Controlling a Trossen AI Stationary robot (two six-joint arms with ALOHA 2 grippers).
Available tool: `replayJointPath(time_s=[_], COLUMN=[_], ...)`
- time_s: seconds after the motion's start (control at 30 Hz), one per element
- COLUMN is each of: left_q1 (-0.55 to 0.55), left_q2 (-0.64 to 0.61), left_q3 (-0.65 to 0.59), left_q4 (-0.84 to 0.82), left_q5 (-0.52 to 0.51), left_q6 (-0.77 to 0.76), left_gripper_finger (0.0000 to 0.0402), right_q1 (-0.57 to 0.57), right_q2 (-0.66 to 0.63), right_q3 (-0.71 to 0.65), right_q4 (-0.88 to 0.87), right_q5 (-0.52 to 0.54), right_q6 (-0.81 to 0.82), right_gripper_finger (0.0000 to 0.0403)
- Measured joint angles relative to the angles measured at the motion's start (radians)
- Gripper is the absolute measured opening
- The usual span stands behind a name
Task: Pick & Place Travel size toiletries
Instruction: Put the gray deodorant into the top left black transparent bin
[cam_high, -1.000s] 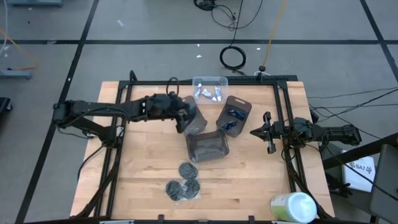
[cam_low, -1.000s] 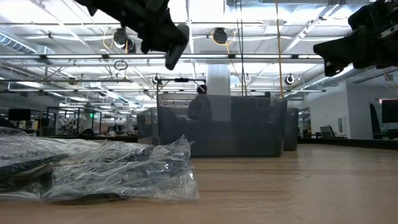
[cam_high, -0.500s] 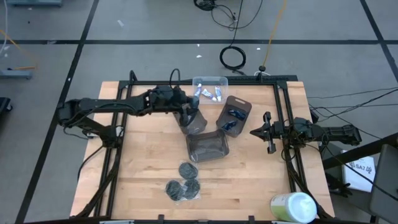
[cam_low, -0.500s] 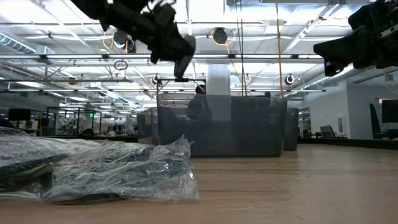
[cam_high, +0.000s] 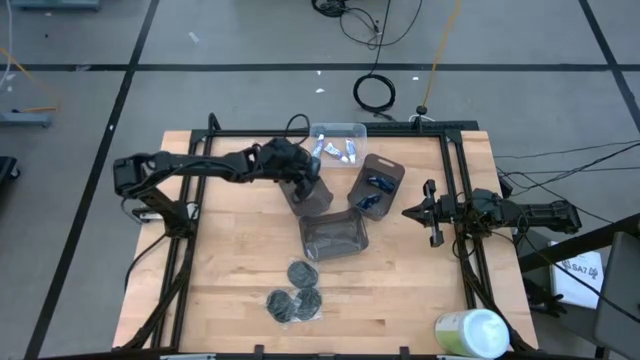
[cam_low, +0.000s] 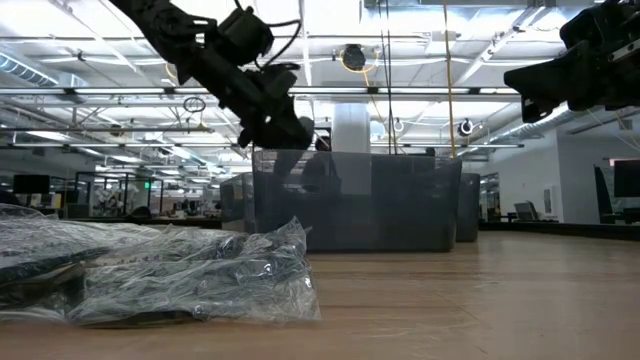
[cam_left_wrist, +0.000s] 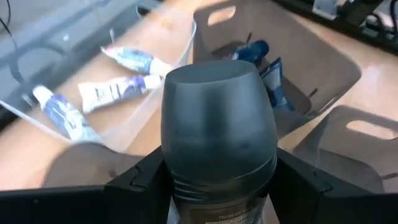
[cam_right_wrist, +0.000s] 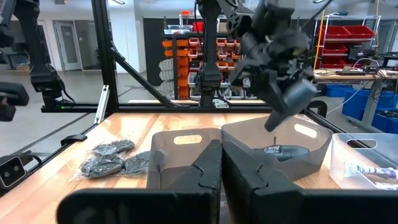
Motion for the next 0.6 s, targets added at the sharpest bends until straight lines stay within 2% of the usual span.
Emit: replayJointPath(time_s=[0.2,0.4,0.6], left_q1=[0.0,-0.02,-0.034], left_q2=[0.059,0.106,0.117], left_q3=[0.0,0.0,0.0], left_q4=[-0.055,-0.065,-0.071], left_q5=[0.001,0.003,0.004], left_q6=[-0.061,-0.093,-0.102], left_gripper_finger=[0.0201,0.0216,0.02], right_q1=[0.0,0.0,0.0], right_q2=[0.0,0.0,0.0], right_q3=[0.0,0.0,0.0], right_q4=[0.0,0.0,0.0], right_q5=[0.0,0.0,0.0], right_q6=[0.0,0.0,0.0], right_gripper_finger=[0.0004,0.0004,0.0004])
